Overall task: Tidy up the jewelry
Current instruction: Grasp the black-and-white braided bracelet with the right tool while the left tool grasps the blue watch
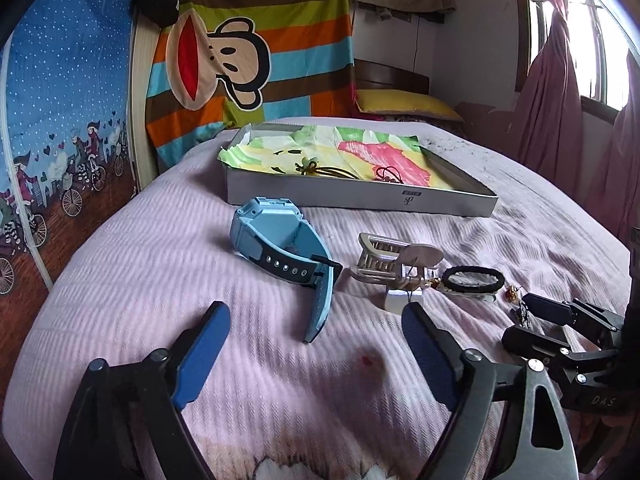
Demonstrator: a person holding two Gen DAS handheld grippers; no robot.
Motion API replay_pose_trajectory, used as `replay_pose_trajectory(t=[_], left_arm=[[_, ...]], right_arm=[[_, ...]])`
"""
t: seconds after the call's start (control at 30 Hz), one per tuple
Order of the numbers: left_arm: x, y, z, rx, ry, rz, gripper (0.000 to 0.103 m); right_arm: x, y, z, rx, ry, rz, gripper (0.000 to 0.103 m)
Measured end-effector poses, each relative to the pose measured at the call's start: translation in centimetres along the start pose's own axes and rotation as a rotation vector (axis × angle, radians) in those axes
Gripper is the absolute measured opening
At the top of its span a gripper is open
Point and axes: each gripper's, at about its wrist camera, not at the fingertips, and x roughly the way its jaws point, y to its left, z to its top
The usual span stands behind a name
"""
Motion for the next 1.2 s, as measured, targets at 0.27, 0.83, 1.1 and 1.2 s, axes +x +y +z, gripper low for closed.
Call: replay_pose_trajectory(t=[0.27, 0.83, 1.1, 1.2], left_arm=[[0.6, 0.0, 0.1, 0.000, 0.016, 0.015, 0.071], [1.8, 0.3, 0.4, -0.026, 0.035, 0.019, 0.023], [2.0, -0.2, 0.3, 0.007, 0.046, 0.007, 0.007], [1.6, -0.5, 0.2, 0.018, 0.030, 0.012, 0.004]], right_arm=[[0.8, -0.1, -0.1, 0.030, 0.032, 0.033, 0.054], [1.9, 0.4, 0.3, 0.051, 0.037, 0.079, 0.016], [2.1, 0.6, 0.1, 0.048, 0.038, 0.080, 0.013], [2.1, 0.6, 0.0, 0.050, 0.040, 0.082, 0.013]])
